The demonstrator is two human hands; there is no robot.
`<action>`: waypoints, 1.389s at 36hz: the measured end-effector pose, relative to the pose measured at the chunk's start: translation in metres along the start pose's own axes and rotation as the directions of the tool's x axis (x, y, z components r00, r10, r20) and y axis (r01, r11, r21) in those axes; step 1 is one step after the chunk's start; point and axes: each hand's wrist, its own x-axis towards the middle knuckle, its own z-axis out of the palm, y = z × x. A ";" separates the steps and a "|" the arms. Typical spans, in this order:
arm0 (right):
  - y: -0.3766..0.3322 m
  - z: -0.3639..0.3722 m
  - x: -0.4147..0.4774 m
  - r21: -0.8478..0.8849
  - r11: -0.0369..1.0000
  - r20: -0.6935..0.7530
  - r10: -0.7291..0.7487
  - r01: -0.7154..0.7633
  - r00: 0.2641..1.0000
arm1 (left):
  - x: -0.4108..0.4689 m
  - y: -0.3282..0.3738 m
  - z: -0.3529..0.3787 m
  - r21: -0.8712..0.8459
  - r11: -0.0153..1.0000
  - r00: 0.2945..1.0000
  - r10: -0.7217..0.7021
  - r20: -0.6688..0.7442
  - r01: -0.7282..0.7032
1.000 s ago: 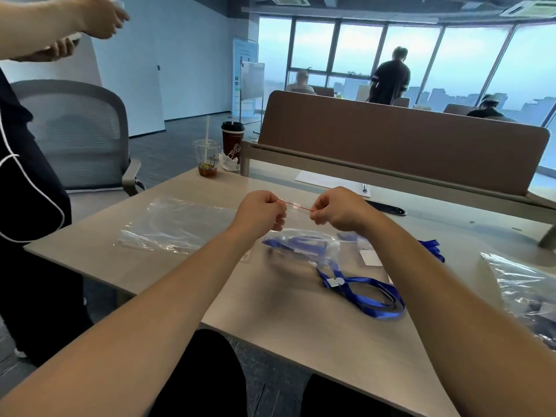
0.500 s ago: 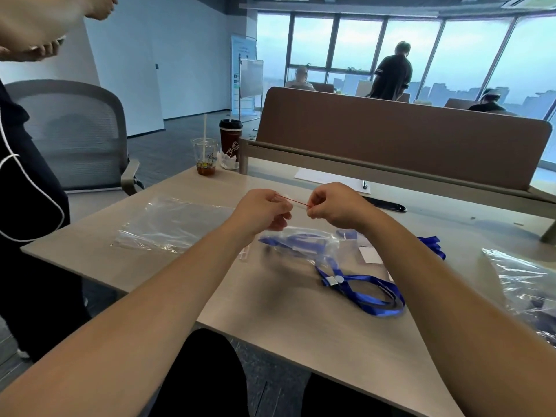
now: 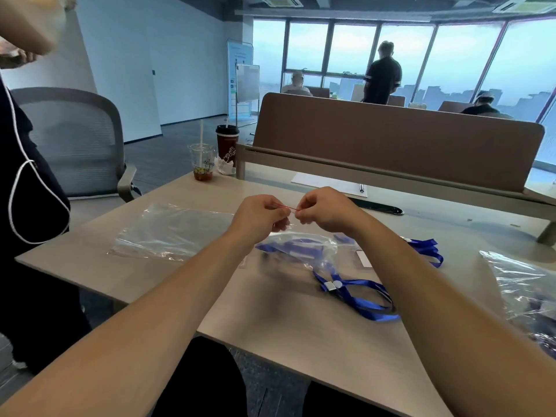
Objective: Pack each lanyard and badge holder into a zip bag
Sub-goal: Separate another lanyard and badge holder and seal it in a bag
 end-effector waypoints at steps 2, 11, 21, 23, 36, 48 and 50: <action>-0.001 0.001 0.001 -0.004 1.000 0.001 0.003 -0.003 1.000 | 0.000 0.000 0.000 0.006 1.000 1.000 -0.006 0.003 0.006; 0.013 -0.013 -0.002 -0.071 0.995 0.005 0.067 -0.066 0.998 | 0.005 -0.003 -0.011 -0.045 0.996 0.995 -0.074 -0.062 0.072; 0.026 -0.012 -0.015 -0.196 0.974 -0.031 0.108 -0.112 0.994 | 0.006 0.002 -0.004 0.406 0.913 0.995 -0.006 -0.097 0.046; 0.027 -0.013 -0.017 -0.197 0.975 -0.033 0.103 -0.107 0.994 | 0.004 0.005 -0.002 0.489 0.872 0.992 0.093 -0.084 -0.040; 0.031 -0.011 -0.019 -0.140 0.989 -0.053 0.045 -0.052 0.998 | 0.010 0.017 0.032 0.733 0.595 0.940 0.276 0.201 -0.331; 0.059 -0.031 -0.037 0.037 0.994 -0.093 0.106 -0.103 0.990 | 0.012 0.015 0.028 0.672 0.674 0.945 0.297 0.134 -0.307; 0.064 -0.035 -0.042 0.060 0.992 -0.106 0.121 -0.115 0.987 | 0.012 0.014 0.028 0.669 0.678 0.946 0.298 0.129 -0.305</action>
